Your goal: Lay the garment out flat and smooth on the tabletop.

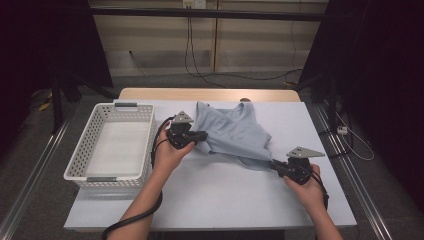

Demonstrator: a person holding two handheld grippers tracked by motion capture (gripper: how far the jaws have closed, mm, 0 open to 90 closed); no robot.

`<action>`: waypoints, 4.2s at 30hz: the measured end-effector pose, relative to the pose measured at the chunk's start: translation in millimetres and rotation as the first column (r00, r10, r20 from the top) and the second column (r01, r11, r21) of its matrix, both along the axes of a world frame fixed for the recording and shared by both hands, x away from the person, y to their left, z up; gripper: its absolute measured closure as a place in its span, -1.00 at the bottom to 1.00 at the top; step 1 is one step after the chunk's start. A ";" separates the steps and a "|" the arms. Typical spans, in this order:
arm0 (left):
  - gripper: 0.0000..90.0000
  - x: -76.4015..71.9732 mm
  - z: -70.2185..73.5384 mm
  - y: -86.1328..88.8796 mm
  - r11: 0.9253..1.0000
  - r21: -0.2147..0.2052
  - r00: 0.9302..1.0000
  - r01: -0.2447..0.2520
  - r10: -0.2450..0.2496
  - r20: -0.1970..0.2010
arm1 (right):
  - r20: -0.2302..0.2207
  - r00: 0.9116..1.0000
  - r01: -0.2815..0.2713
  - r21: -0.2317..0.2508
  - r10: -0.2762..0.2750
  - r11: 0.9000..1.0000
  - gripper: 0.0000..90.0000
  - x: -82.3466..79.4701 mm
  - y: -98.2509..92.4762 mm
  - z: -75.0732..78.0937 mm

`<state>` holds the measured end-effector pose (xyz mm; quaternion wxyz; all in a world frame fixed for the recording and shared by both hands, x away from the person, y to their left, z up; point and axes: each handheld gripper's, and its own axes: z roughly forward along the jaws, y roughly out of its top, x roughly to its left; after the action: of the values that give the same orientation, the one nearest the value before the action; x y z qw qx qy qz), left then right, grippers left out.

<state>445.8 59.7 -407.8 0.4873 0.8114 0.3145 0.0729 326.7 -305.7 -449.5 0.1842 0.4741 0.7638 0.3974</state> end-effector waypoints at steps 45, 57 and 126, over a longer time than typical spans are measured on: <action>0.55 -11.5 -34.3 -1.3 0.996 0.086 0.998 0.017 -0.012 -0.057 | 0.050 0.990 -0.125 -0.088 0.129 0.988 0.65 23.2 36.1 -3.3; 0.08 -15.8 -31.2 3.1 0.996 0.092 0.997 -0.005 0.012 -0.074 | 0.014 0.993 -0.120 -0.056 0.121 0.991 0.73 28.6 36.5 -8.2; 0.94 -45.3 -37.7 0.9 0.987 0.148 0.976 0.066 -0.033 -0.216 | 0.113 0.986 -0.132 0.088 0.122 0.987 0.94 53.0 48.3 20.9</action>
<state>400.5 60.6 -445.5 0.3883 0.8574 0.3379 -0.0024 379.6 -257.4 -428.6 0.1763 0.4107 0.7616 0.4693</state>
